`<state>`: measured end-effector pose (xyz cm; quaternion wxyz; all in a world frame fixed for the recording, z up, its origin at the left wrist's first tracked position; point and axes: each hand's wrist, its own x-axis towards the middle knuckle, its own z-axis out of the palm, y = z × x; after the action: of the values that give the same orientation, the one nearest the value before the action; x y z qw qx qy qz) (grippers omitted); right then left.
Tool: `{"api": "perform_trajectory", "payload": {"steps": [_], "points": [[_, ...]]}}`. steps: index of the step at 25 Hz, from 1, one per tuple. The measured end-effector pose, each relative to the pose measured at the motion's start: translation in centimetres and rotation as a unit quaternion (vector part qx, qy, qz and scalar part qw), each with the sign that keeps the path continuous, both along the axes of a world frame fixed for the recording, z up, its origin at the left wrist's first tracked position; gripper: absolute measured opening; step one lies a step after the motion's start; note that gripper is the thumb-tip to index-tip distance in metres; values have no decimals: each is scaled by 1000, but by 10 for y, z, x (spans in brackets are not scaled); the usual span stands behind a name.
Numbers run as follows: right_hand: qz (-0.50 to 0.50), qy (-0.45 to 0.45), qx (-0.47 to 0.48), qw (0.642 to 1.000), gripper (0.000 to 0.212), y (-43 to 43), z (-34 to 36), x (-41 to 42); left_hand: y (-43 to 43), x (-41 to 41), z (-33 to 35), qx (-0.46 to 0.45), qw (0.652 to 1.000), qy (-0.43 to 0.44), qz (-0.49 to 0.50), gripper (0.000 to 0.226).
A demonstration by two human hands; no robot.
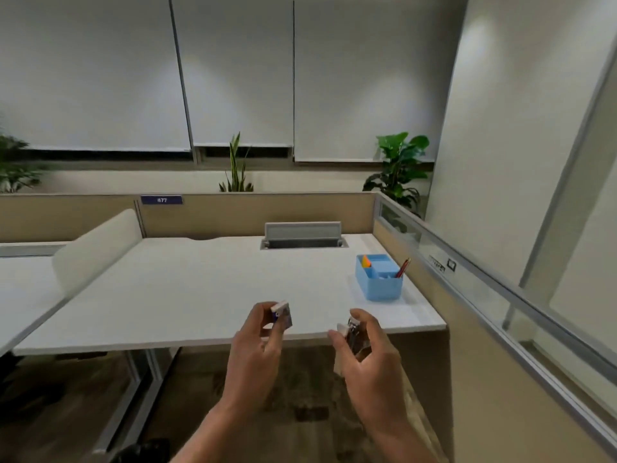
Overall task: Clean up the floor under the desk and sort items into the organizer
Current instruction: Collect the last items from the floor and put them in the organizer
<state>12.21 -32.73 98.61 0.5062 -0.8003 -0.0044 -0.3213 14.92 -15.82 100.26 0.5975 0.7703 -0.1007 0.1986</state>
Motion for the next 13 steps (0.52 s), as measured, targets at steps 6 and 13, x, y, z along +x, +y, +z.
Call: {"api": "perform_trajectory", "payload": {"steps": [6, 13], "points": [[3, 18, 13, 1000, 60, -9, 31, 49, -4, 53, 12, 37, 999, -7, -25, 18], [-27, 23, 79, 996, 55, -66, 45, 171, -46, 184, 26, 48, 997, 0, -59, 19]]}}
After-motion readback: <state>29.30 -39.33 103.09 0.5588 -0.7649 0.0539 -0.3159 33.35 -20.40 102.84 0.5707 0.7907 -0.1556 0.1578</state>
